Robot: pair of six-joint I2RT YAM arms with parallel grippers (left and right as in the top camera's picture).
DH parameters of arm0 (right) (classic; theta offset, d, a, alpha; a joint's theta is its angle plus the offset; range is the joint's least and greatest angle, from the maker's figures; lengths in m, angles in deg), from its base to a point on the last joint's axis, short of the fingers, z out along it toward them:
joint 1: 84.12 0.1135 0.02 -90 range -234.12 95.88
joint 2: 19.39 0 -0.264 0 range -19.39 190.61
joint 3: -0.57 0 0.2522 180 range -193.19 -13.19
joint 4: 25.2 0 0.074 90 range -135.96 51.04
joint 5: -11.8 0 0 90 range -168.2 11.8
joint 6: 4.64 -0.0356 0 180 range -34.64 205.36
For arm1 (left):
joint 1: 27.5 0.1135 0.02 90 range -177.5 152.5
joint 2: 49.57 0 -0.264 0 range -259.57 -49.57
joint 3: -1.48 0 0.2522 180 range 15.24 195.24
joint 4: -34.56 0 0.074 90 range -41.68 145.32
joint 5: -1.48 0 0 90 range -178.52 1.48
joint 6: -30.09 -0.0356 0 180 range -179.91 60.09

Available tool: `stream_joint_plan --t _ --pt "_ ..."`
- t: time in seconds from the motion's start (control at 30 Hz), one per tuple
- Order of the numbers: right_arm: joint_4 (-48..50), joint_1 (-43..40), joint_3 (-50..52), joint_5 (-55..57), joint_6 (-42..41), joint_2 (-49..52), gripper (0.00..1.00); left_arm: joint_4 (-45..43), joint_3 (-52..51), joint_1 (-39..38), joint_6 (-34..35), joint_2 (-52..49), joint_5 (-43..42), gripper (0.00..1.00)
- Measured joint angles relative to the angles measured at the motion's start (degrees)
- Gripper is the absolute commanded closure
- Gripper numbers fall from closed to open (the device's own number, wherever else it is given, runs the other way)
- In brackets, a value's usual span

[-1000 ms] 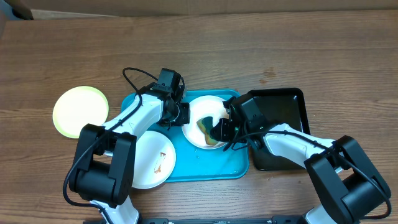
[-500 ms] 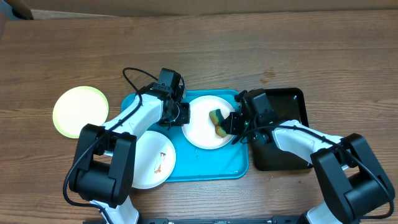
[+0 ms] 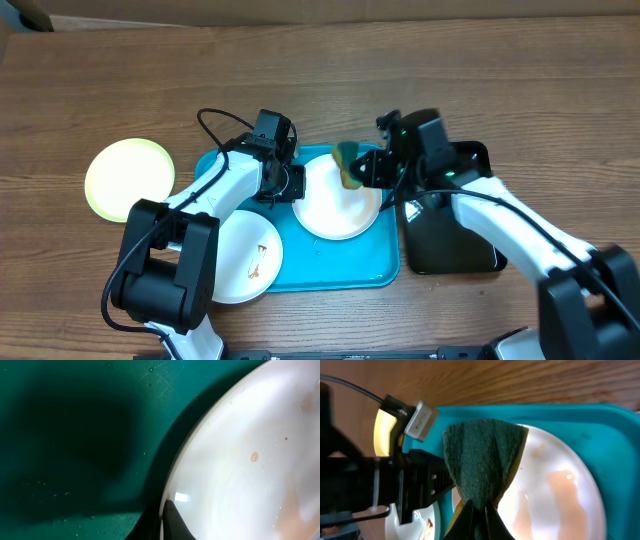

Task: Clean dirty plates on tray and stack at the side
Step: 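Return the sponge to the black tray with the right gripper, then lift the white plate with the left gripper and carry it left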

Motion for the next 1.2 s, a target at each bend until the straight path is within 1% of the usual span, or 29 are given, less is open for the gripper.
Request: stream_joint_plan --t 0.03,0.17,0.3,0.4,0.53,0.63,0.7,0.77,0.8,0.83,0.87,0.9,0.93,0.97,1.13,1.2 --pt "-1.33 -0.50 -0.11 0.20 0.15 -0.74 0.96 0.00 0.00 0.00 0.00 0.00 -0.02 0.96" --pt "-12.87 -5.22 -0.44 3.58 1.46 -3.82 0.96 0.00 0.00 0.00 0.00 0.00 0.00 0.96" --pt "-23.45 -11.17 -0.44 7.41 3.48 -4.13 0.96 0.02 0.02 0.00 -0.07 0.00 0.00 0.96" --pt "-30.21 -15.39 -0.26 12.37 4.35 -4.13 0.96 0.20 0.02 0.00 -0.31 0.17 0.22 0.96" --pt "-31.74 -17.51 1.22 19.50 4.94 -4.13 0.96 1.14 -0.24 -0.28 -0.61 1.57 2.40 0.96" --pt "-31.63 -17.51 3.41 24.28 5.27 -4.13 0.96 2.16 -0.92 -1.03 -0.57 5.44 5.99 0.96" --pt "-31.39 -17.51 4.70 26.95 5.33 -4.13 0.96 3.26 -0.96 -2.45 -0.11 10.03 10.03 0.96" --pt "-30.77 -17.51 5.99 28.94 5.31 -4.13 0.96 4.31 -0.96 -4.98 0.44 15.82 16.00 0.96" --pt "-30.45 -17.51 6.43 29.44 5.31 -4.13 0.89 4.81 -0.96 -6.49 0.52 18.47 18.91 0.96" --pt "-29.99 -17.51 6.80 29.94 5.16 -4.13 0.73 5.29 -0.94 -7.96 0.63 20.52 21.49 0.96" --pt "-29.49 -17.51 7.06 30.32 4.94 -4.13 0.44 5.84 -0.94 -9.73 0.68 22.51 24.59 0.96" --pt "-29.29 -17.51 7.17 30.73 5.27 -4.13 0.23 6.60 -0.94 -11.80 0.68 24.44 28.02 0.96" --pt "-29.09 -17.51 7.21 30.97 5.31 -4.13 0.04 7.54 -0.94 -14.21 0.68 26.03 31.76 0.96" --pt "-29.00 -17.51 7.21 31.21 5.33 -4.13 0.00 8.52 -0.94 -16.76 0.66 27.21 35.58 0.96" --pt "-27.32 -17.42 7.26 31.56 5.40 -4.13 0.00 13.09 -0.96 -27.06 0.66 27.91 51.80 0.96" --pt "-26.73 -17.42 7.26 31.54 5.35 -4.13 0.00 13.51 -0.96 -30.36 0.63 27.91 57.81 0.96"
